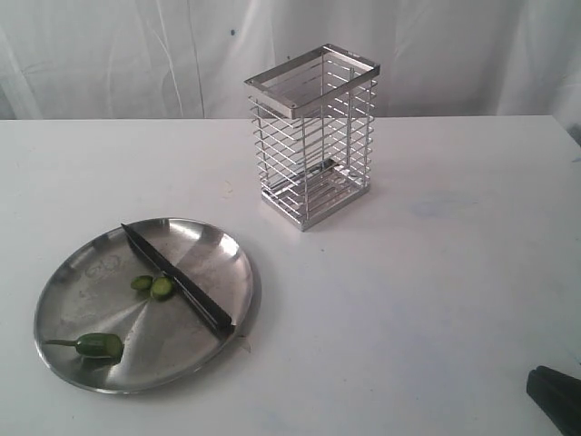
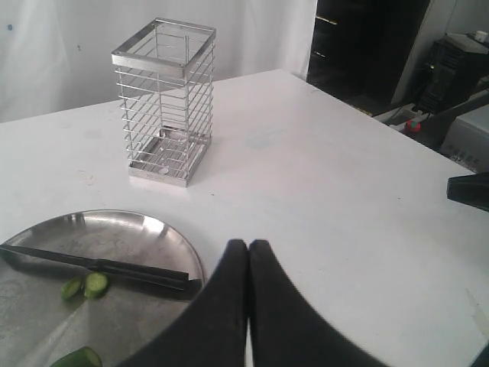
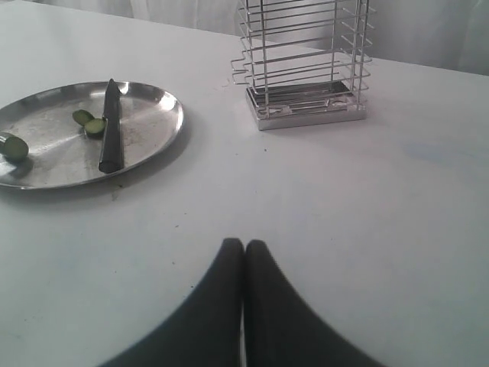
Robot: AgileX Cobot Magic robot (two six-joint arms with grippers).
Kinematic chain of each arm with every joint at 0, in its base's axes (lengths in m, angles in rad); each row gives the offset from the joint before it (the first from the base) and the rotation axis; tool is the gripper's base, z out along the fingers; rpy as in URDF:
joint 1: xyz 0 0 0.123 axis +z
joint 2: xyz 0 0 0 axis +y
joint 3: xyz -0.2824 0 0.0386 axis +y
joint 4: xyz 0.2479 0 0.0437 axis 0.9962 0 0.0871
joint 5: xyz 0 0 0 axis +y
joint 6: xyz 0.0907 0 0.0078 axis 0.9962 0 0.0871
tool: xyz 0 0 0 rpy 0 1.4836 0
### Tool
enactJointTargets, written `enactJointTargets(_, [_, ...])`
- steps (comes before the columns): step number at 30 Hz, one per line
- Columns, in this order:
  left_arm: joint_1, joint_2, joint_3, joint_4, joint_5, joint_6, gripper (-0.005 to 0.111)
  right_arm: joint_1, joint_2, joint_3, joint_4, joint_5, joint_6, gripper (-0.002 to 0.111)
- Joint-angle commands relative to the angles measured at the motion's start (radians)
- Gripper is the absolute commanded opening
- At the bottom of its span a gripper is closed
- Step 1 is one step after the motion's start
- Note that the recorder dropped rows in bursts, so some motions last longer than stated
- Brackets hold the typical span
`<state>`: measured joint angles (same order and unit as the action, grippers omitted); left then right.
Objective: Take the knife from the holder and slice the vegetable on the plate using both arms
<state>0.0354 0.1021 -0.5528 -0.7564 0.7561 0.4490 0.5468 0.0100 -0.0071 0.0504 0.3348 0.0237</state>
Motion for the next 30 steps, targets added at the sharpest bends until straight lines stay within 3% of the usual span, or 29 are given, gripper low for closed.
enactJointTargets(1, [0.003, -0.009, 0.045, 0.058, -0.112, -0.003, 0.0, -0.007, -0.007, 0.007, 0.003, 0.002, 0.005, 0.0])
enactJointTargets(6, [0.003, -0.06, 0.209, 0.173, -0.364, -0.066, 0.0, -0.007, -0.007, 0.007, 0.003, 0.002, 0.005, 0.0])
enactJointTargets(11, [-0.001, -0.102, 0.369, 0.458, -0.398, -0.396, 0.0, -0.007, -0.007, 0.007, 0.003, 0.002, 0.005, 0.0])
enactJointTargets(13, [-0.003, -0.102, 0.401, 0.507, -0.398, -0.449, 0.0, -0.007, -0.007, 0.007, 0.003, 0.002, 0.005, 0.0])
enactJointTargets(16, [-0.023, -0.102, 0.445, 0.551, -0.424, -0.461, 0.0, -0.007, -0.007, 0.007, 0.003, 0.002, 0.005, 0.0])
enactJointTargets(22, [-0.068, -0.102, 0.553, 0.607, -0.612, -0.478, 0.0, -0.007, -0.007, 0.007, 0.003, 0.002, 0.005, 0.0])
enactJointTargets(24, [-0.068, -0.102, 0.553, 0.671, -0.533, -0.475, 0.0, -0.007, -0.007, 0.007, 0.003, 0.002, 0.005, 0.0])
enactJointTargets(30, [-0.068, -0.102, 0.553, 0.674, -0.554, -0.472, 0.0, -0.007, -0.007, 0.007, 0.003, 0.002, 0.005, 0.0])
